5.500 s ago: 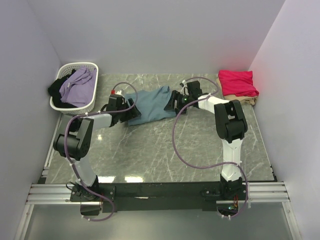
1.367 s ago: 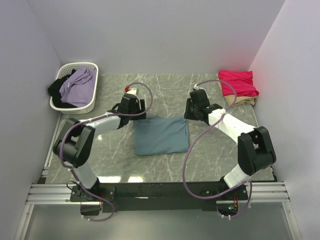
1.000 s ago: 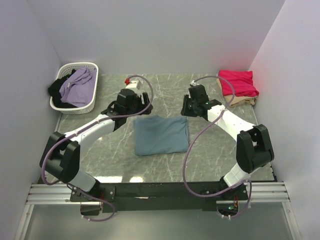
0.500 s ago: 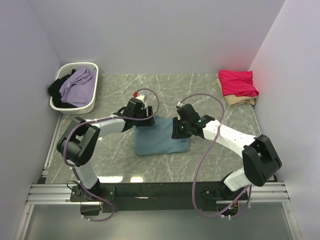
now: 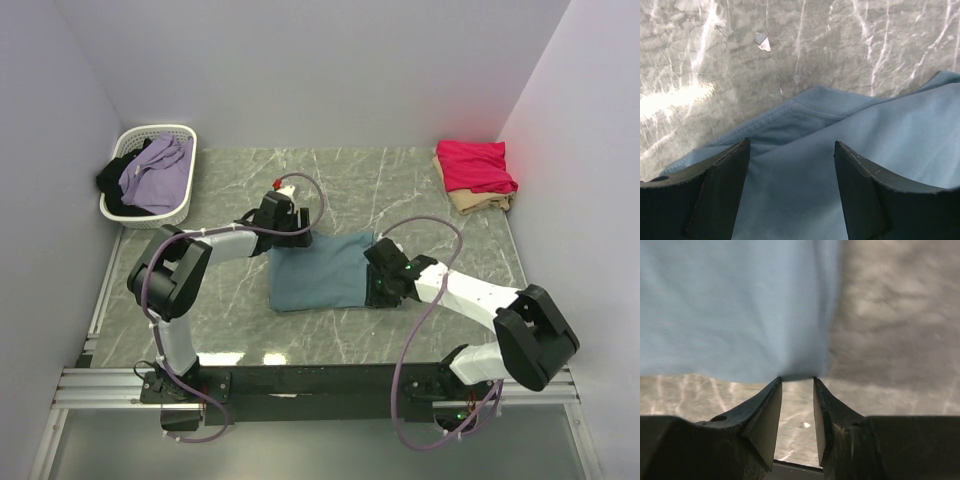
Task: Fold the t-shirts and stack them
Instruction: Fold the tshirt
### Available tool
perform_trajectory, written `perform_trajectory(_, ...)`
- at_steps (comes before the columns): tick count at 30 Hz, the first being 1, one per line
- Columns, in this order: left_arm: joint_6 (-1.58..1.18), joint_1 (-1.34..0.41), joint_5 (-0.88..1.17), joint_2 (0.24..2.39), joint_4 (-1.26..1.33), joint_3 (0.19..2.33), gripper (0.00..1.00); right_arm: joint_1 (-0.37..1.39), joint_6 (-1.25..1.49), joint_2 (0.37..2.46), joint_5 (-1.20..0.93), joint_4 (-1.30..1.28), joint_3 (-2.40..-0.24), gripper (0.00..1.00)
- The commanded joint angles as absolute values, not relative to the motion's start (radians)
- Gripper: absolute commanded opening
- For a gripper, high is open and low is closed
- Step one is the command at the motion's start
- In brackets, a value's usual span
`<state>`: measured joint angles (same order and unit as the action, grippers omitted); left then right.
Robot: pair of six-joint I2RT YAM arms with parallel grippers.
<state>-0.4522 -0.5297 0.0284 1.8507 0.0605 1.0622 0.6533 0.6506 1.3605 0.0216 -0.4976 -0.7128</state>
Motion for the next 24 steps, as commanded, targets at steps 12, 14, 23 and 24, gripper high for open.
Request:
perform_trajectory(12,-0.400,-0.495,0.003,1.793,0.088,1.117,0.73,0.675,0.690,1.129,0.186,-0.603,-0.799,0.40)
perform_trajectory(14,-0.402,-0.497,0.003,1.769,0.066,1.134,0.73,0.673,0.670,1.138,0.180,-0.600,-0.839,0.42)
perform_trajectory(23,-0.440,-0.500,0.081,1.686,0.031,1.114,0.74,0.675,0.634,1.333,0.042,-0.427,-0.842,0.43)
perform_trajectory(24,-0.448,-0.500,0.084,1.684,0.034,1.089,0.74,0.673,0.634,1.374,0.026,-0.407,-0.844,0.43)
